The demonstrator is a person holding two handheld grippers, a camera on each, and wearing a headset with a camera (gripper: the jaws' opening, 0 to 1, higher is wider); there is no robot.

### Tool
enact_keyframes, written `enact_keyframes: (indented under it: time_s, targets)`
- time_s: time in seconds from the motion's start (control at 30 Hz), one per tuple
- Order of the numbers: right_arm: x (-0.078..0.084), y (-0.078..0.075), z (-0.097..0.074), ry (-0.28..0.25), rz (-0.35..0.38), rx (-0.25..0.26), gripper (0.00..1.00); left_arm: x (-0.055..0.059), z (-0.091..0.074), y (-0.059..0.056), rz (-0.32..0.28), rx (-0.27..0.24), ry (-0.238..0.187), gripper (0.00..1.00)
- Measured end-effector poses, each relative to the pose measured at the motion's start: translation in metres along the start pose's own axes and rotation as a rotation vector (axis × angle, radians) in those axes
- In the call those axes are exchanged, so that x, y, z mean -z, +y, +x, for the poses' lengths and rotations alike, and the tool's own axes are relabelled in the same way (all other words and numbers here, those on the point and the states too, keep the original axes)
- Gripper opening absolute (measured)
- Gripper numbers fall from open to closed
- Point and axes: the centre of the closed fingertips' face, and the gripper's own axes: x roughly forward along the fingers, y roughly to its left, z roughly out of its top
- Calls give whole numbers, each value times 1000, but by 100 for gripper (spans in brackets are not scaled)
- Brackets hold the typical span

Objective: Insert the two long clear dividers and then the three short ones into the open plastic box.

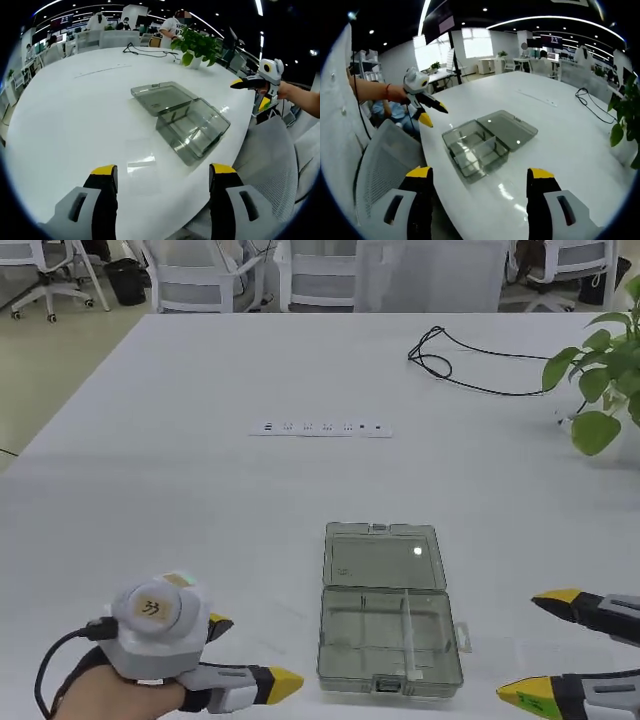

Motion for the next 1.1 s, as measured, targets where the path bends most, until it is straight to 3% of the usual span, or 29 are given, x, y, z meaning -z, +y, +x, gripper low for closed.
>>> enact_keyframes:
  time_s: [0.33,0.7,0.9,0.97,1.0,1.1]
  targets:
    - [6,0,-5,-29,10,11,78,22,16,15,38,-104,139,61]
    - [8,0,-9,-41,22,22,77,35,29,21,93,-154,239,51]
    - [3,3,-8,-57,28,27,77,36,31,25,114,-179,263,47]
    - [3,4,-8,-57,24,26,77,35,31,25,160,-177,268,44]
    - [3,4,-8,-55,24,27,77,36,30,27,127,-189,271,44]
    - [3,5,-9,-54,23,32,77,35,30,28,130,-190,271,42]
